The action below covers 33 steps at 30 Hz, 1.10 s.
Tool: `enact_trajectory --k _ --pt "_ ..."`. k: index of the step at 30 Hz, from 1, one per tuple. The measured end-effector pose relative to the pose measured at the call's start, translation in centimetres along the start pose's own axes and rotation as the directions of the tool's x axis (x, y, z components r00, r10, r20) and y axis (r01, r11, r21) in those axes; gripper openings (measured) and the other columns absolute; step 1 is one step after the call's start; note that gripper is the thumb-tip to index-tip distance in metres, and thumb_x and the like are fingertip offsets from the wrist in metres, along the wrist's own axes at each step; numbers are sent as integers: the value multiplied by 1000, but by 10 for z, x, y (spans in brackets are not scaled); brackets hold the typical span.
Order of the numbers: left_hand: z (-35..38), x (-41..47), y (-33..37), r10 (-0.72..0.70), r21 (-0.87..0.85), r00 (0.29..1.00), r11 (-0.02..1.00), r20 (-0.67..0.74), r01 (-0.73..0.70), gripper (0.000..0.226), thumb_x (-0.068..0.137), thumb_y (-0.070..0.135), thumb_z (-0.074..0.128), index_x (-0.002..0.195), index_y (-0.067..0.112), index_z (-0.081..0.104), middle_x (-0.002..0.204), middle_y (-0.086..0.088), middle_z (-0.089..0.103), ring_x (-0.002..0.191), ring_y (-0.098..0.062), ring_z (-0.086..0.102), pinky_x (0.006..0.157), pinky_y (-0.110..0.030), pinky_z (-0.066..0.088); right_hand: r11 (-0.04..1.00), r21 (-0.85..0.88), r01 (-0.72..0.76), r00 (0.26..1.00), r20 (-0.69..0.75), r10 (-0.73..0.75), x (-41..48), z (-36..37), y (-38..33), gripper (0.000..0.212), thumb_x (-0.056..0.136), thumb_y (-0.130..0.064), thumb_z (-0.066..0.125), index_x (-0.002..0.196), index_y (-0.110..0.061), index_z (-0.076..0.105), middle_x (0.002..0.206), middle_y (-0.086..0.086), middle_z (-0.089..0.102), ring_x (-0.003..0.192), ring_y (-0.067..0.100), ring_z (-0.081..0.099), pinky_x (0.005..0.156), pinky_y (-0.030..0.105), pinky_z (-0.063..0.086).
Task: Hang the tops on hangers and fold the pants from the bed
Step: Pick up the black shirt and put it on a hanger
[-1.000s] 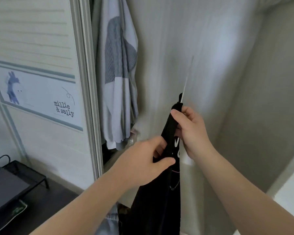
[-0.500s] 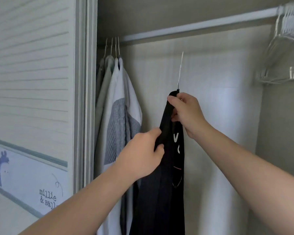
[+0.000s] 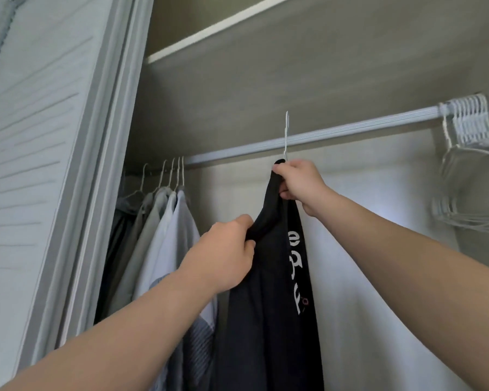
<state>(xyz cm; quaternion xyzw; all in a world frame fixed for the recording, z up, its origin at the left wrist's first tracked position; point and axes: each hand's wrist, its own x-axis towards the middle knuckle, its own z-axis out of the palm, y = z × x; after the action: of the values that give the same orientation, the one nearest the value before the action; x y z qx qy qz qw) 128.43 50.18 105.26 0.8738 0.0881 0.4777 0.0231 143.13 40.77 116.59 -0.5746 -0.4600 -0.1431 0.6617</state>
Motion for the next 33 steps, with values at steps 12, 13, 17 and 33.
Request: enact_trajectory --k 12,13,17,33 --pt "19 16 -6 -7 118 999 993 51 1 16 99 22 49 86 18 40 79 -4 56 76 -30 57 68 -43 51 993 -69 -98 988 109 105 14 6 20 12 96 -19 56 90 -9 55 74 6 59 37 8 55 40 17 45" --pt "21 13 -8 -16 118 999 993 50 10 16 99 23 49 86 19 40 80 -5 57 76 -30 57 69 -43 51 992 -72 -99 988 112 107 11 8 22 13 96 -21 55 93 -8 55 77 8 59 38 9 55 39 18 45" --pt "22 2 -14 -14 122 999 993 48 8 23 98 24 52 82 21 36 76 -4 56 72 -27 56 69 -45 52 987 -105 -125 981 133 139 4 20 22 23 95 -32 55 96 -9 55 83 9 63 51 18 61 41 22 50" --pt "-7 -42 -63 -115 230 970 971 213 65 28 88 24 61 103 28 37 82 3 61 76 -20 60 72 -45 54 868 -490 81 954 290 74 -24 82 12 40 86 -23 59 112 -6 35 89 18 63 68 37 73 58 49 62"
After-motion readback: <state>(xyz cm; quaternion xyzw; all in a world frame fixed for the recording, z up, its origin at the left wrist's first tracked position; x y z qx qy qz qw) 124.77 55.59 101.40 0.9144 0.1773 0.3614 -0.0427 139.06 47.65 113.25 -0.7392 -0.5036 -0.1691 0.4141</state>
